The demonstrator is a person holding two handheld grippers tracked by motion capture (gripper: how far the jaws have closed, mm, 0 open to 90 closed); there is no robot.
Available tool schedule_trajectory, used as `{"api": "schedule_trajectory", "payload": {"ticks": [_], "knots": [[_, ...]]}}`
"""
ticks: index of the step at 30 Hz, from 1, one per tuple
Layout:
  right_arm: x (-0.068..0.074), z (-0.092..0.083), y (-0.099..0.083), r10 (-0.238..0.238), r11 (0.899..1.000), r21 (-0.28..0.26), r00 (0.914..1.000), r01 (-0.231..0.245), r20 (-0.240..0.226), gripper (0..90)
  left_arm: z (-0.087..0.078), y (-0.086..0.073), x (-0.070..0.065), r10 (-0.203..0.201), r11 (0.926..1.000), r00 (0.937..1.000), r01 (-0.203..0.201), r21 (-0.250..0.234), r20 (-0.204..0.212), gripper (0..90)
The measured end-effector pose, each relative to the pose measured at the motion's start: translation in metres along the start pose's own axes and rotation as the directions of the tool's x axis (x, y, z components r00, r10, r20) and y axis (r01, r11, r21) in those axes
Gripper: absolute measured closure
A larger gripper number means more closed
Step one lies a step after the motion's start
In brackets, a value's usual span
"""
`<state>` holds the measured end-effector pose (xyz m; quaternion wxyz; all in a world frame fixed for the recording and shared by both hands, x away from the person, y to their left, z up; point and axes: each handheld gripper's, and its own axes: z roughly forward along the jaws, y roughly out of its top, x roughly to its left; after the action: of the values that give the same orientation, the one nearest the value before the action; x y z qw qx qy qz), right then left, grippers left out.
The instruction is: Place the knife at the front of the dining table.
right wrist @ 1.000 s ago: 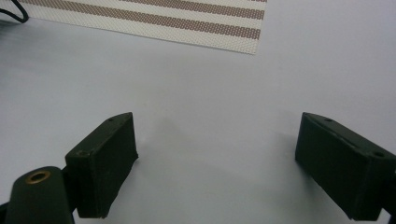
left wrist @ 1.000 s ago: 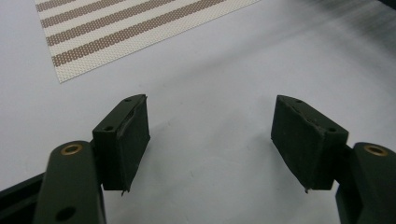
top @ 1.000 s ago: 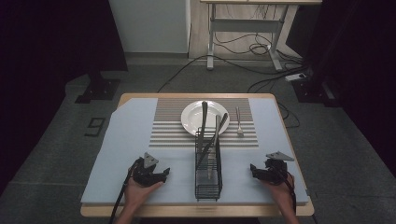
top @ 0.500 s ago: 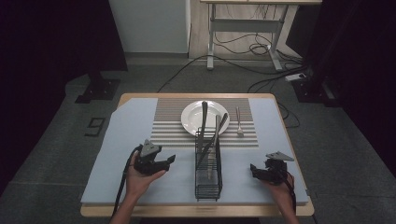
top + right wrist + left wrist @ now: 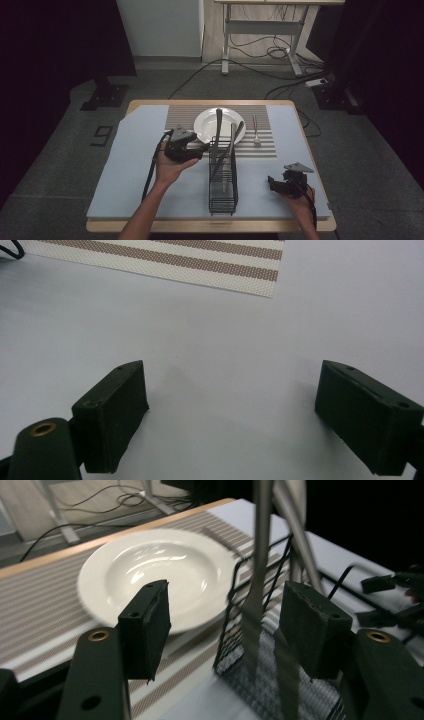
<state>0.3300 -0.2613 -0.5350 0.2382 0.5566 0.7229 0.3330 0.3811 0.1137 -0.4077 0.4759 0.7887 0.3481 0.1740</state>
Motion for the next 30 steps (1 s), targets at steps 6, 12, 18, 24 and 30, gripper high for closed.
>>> {"api": "schedule_trajectory", "payload": {"ticks": [6, 12, 18, 24, 30], "knots": [[0.0, 0.0, 0.0, -0.001, 1.0, -0.001, 1.0, 0.001, 0.001, 12.9, 0.017, 0.013, -0.004, 0.009, 0.9999, 0.9995, -0.009, 0.008, 0.03, 39.1], [0.001, 0.0, 0.0, -0.011, 1.0, 0.004, 0.9999, 0.011, 0.006, 13.0, 0.035, 0.023, -0.006, 0.017, 0.9998, 0.9989, -0.018, 0.013, 0.043, 46.9], [0.0, 0.0, 0.0, -0.004, 1.0, 0.0, 1.0, 0.004, 0.002, 13.0, 0.05, 0.028, -0.002, -0.006, 0.9999, 0.9957, 0.005, 0.016, 0.093, 60.0], [-0.001, 0.0, 0.0, 0.005, 1.0, -0.004, 1.0, -0.005, -0.007, 13.0, 0.052, 0.03, -0.005, -0.008, 0.9998, 0.9854, 0.005, 0.019, 0.17, 80.7], [-0.001, 0.0, 0.0, 0.003, 1.0, -0.004, 1.0, -0.003, -0.006, 13.0, 0.05, 0.032, -0.011, 0.027, 0.9995, 0.9891, -0.029, 0.011, 0.144, 82.0]]}}
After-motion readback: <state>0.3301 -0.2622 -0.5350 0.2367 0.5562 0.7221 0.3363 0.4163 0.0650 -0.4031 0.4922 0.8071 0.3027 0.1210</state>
